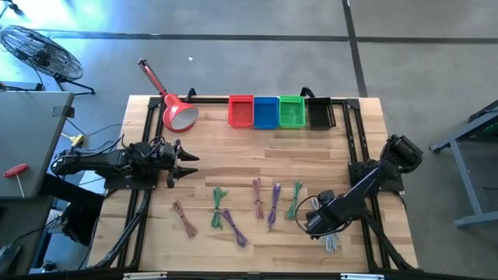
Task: Pick & Place USB Port
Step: Put the right blue charger cable into the blue bin
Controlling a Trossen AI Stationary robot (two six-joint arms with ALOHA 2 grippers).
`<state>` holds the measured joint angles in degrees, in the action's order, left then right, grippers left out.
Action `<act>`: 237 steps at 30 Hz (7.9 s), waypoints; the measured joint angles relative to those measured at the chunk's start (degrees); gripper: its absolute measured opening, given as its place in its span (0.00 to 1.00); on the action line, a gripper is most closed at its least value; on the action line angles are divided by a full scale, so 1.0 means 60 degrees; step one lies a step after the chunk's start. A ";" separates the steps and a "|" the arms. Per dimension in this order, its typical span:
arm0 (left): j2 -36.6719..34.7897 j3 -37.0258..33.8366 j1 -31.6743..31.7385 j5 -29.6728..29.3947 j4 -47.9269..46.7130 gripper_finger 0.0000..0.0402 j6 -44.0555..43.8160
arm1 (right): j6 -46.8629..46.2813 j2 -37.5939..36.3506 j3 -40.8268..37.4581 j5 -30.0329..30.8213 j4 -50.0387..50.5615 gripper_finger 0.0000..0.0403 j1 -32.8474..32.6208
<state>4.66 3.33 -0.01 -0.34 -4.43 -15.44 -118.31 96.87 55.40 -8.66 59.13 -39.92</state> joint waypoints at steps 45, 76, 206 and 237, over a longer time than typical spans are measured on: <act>-0.0007 -0.0015 0.0000 0.0066 0.0329 0.55 -0.0779 | 0.1790 0.0630 -0.0011 0.0763 0.0771 0.01 0.0153; 0.3918 0.1740 0.0000 0.0145 0.4077 0.55 -0.1950 | 1.4844 -0.3601 0.0007 0.9211 -0.5279 0.00 0.2872; 1.6593 1.1985 0.5032 0.1306 0.3560 0.02 0.2296 | 1.7464 -0.3146 0.0004 0.8342 -0.6542 0.41 0.5457; 1.7522 1.2003 0.5380 0.1232 0.2507 0.05 0.1844 | 1.7364 -0.3146 0.0004 0.8353 -0.6309 0.41 0.5461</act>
<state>109.80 75.35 32.27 7.05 10.62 -4.38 -14.13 78.00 55.42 41.45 21.28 -7.16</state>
